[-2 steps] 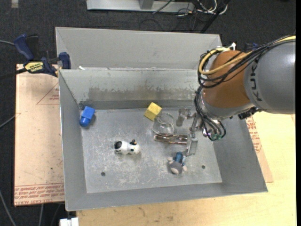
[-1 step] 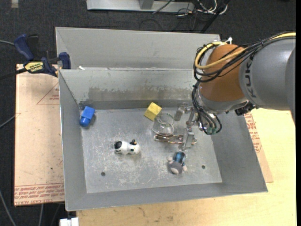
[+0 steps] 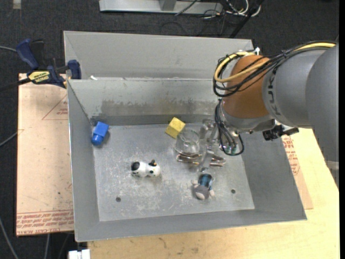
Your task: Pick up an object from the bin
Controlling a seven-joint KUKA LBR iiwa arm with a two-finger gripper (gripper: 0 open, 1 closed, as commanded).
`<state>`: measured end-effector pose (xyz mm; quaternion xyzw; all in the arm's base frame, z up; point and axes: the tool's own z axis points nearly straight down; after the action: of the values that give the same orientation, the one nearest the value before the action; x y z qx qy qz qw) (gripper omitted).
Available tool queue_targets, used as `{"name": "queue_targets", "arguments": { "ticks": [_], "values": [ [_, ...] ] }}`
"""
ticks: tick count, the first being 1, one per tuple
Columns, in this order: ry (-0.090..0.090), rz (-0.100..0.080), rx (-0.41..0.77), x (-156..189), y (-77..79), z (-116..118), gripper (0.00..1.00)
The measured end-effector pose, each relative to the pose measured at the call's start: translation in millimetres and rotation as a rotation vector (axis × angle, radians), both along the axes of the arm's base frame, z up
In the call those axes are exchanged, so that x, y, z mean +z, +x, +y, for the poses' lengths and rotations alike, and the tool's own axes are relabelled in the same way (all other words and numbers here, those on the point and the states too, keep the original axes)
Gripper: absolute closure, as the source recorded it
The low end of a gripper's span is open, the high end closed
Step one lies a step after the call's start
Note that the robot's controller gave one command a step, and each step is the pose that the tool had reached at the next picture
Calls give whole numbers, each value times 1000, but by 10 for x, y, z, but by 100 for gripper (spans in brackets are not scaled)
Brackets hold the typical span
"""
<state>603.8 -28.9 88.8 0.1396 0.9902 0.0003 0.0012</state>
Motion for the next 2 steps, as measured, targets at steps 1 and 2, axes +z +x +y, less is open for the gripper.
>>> {"name": "queue_targets", "arguments": {
  "ticks": [1, 2],
  "values": [
    [0, 0, 42, -185, -34, 104, 100],
    [0, 0, 42, -185, -34, 104, 100]
  ]
}}
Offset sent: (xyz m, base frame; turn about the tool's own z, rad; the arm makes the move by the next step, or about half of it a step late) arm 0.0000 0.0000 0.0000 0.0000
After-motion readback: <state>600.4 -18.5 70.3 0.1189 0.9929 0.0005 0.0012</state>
